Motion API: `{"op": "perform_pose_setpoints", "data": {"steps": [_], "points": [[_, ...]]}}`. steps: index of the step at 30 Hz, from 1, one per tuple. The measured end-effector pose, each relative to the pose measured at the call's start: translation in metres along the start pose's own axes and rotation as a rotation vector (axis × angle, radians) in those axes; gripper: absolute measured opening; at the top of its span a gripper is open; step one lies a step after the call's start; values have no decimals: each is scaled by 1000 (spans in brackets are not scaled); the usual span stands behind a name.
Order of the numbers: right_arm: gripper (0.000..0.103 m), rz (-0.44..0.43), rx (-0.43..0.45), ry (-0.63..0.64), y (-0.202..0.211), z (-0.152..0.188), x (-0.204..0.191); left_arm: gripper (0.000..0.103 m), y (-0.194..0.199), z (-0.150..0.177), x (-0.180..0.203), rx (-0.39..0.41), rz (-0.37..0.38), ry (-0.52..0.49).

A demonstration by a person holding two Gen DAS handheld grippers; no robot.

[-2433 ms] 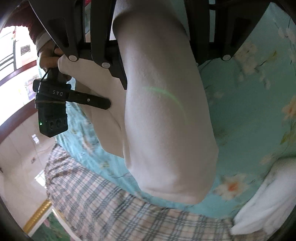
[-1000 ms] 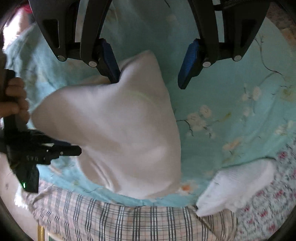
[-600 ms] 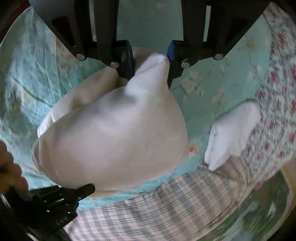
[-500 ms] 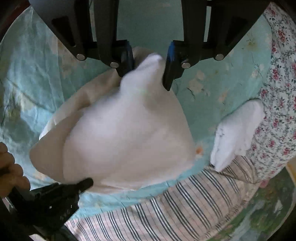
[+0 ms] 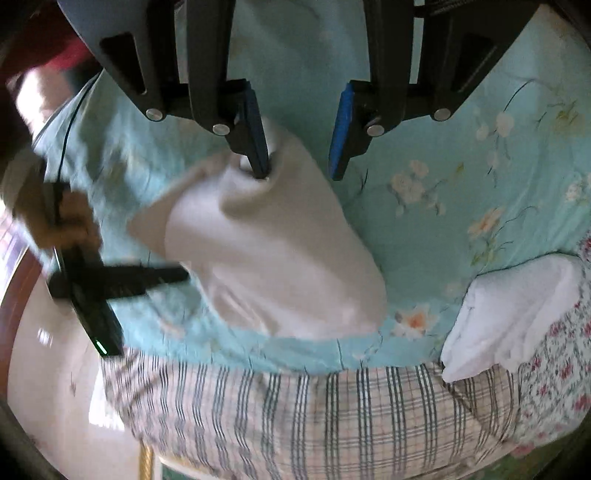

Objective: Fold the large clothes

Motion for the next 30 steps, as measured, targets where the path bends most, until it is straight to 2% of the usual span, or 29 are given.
{"op": "perform_pose_setpoints", "data": {"steps": [1,2,3,6,8,9,11,13,16,18,19,23,25,27,28,30], "points": [[34,-20,11,-2,9,2,-1,35,0,-8,-3,19,17,14],[51,-38,17,-7,16,6,-2,34,1,-14,-4,39,28,22],[62,-54,22,-12,23,11,-1,33,-1,-24,-7,50,48,30],[63,-75,-6,-13,30,33,3,33,0,-43,-9,90,96,55],[58,-85,-50,11,24,49,0,33,-3,-50,-9,95,136,65],[48,-86,-60,24,20,54,-2,33,-8,-54,-8,92,166,63],[36,-94,-85,37,11,61,-8,33,-21,-56,-11,76,171,65],[16,-85,-92,52,5,60,-12,31,-37,-53,-16,37,196,100],[6,-133,4,41,33,43,-13,31,-40,-54,-10,30,219,87],[5,-105,49,51,49,34,-3,33,-48,-53,-4,13,269,96],[4,-81,39,57,48,34,3,32,-56,-50,0,0,287,104],[4,11,-79,45,7,54,27,32,-91,-38,5,-37,277,127],[5,34,-94,43,2,57,29,32,-95,-39,6,-36,266,117],[21,81,-64,26,13,48,30,32,-97,-39,7,-44,263,104],[23,105,-31,4,22,39,33,32,-96,-39,6,-48,266,104],[24,92,45,-24,41,17,27,33,-91,-41,7,-59,278,113]]}}
Point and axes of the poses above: each gripper's, at about its wrist camera, not at the fingertips, and y roughly against the way its jaws point, x to its right, z to its underside, the point moved 10 cm from there along -y, roughly the way its jaws point, and after that the axes turned 15 degrees about z, right-handed, at the moved point
